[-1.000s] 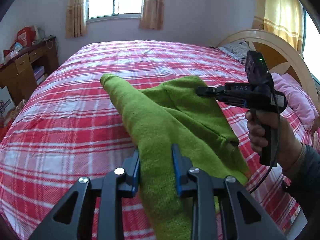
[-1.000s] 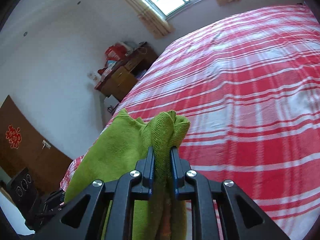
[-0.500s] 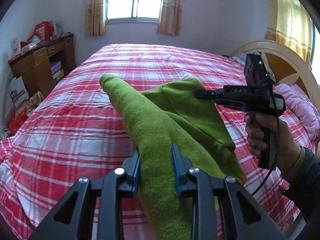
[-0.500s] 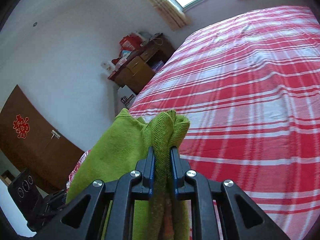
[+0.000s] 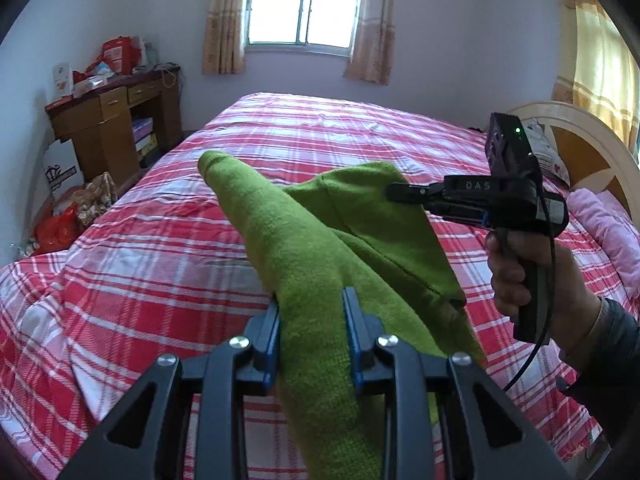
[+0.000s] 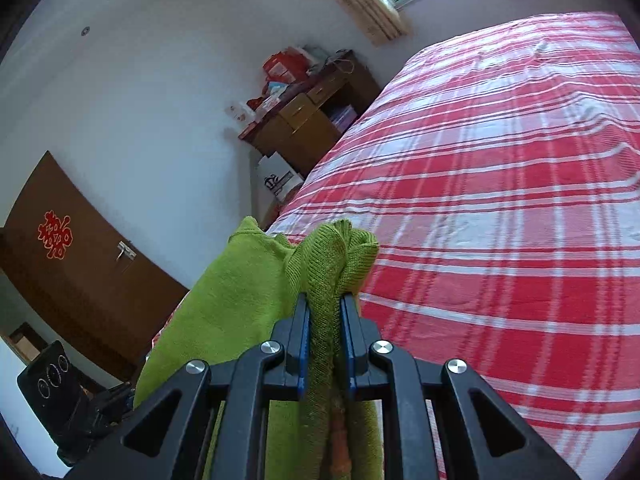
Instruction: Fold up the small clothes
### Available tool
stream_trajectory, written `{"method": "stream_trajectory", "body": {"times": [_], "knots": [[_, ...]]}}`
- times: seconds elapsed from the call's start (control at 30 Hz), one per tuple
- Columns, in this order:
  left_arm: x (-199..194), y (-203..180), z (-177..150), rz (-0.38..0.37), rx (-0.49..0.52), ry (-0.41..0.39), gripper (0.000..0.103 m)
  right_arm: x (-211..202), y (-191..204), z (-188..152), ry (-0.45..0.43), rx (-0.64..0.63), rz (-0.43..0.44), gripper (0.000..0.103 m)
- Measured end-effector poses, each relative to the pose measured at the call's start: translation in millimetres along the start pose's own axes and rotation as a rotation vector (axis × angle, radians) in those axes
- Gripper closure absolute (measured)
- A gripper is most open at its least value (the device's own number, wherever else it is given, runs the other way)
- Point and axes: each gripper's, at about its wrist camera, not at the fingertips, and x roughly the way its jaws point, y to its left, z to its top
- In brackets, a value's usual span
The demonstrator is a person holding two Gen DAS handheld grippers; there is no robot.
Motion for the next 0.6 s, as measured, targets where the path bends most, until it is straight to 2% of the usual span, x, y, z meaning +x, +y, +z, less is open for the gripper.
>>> {"method": "stream_trajectory", "body": {"times": [0.6], "knots": [[-14,64,-18,0.093,-0.077,-0.012,0.075,74,53,6,0.084,-0.062,0.079,0.09]]}}
